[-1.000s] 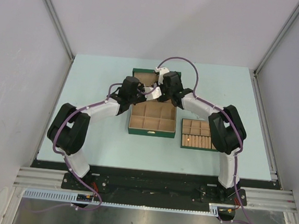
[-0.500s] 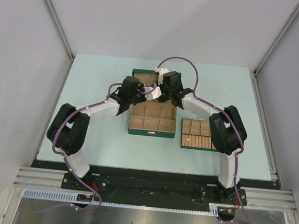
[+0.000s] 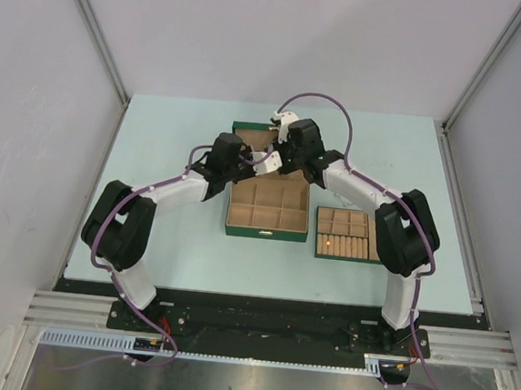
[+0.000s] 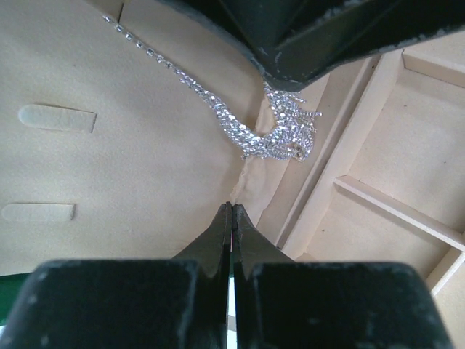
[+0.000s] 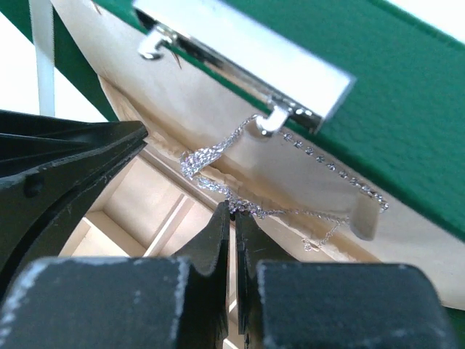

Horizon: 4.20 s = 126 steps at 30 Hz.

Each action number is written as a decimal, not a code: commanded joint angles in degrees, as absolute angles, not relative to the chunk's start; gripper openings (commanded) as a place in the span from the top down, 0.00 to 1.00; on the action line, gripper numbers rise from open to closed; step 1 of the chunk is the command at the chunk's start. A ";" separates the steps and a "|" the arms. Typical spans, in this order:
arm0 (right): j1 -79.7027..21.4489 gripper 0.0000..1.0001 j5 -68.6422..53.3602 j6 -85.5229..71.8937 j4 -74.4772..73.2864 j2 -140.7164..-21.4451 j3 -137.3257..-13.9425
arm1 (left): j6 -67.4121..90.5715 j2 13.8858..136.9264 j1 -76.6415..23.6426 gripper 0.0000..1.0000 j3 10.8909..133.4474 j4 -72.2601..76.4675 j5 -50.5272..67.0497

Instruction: Organize the mixed jewelry

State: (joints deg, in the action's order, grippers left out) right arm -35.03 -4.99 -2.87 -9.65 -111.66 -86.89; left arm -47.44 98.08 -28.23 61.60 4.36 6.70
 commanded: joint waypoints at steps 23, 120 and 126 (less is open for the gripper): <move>-33.92 1.00 -5.54 -2.81 -11.16 -104.41 -91.76 | -45.26 96.77 -29.62 1.00 62.67 2.90 12.04; -35.86 0.80 2.90 1.49 -7.29 -108.19 -86.22 | -44.91 96.24 -30.32 1.00 64.16 0.88 12.92; -35.86 0.75 3.43 1.67 -7.56 -107.75 -86.13 | -44.91 96.42 -30.41 1.00 64.34 0.79 12.92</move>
